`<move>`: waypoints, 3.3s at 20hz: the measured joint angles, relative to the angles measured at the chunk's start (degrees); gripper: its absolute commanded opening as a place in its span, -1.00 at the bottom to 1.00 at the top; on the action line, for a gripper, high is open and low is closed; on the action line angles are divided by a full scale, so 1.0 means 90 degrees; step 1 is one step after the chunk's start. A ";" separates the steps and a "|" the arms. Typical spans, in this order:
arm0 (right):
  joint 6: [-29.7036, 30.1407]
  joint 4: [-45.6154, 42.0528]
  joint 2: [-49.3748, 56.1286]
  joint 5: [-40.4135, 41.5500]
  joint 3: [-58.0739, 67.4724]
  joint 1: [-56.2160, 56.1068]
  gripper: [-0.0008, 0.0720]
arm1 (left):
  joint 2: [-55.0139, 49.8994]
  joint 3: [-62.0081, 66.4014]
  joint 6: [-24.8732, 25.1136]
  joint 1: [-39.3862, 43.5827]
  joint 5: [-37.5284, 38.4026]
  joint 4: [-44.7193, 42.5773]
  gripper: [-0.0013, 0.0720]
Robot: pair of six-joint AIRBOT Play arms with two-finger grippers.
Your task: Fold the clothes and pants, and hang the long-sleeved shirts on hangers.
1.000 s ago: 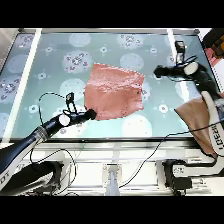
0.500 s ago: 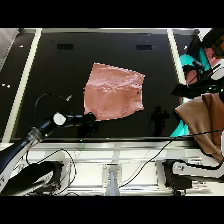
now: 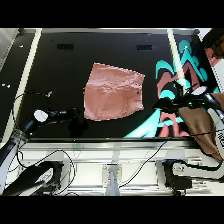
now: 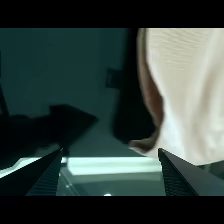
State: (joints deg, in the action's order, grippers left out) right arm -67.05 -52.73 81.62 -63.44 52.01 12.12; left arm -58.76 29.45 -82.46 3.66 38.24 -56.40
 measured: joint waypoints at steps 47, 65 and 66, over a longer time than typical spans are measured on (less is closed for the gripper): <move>0.0862 0.1656 0.1158 0.0308 0.0546 -0.0714 -0.92 | -0.3116 0.1345 0.3191 -0.0563 0.2280 0.2822 -0.64; 0.1360 0.1661 -0.1940 -0.0138 0.1821 -0.1246 -0.92 | -0.0590 0.3985 0.3757 -0.1095 0.3604 0.2883 -0.94; 0.1355 0.1673 -0.2251 -0.0136 0.2025 -0.1377 -0.92 | -0.0148 0.4194 0.3759 -0.1112 0.3546 0.2834 -0.94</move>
State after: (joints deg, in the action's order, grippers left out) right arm -54.85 -37.67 61.36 -64.66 70.24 -0.27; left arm -60.10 67.20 -48.62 -6.35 70.15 -30.89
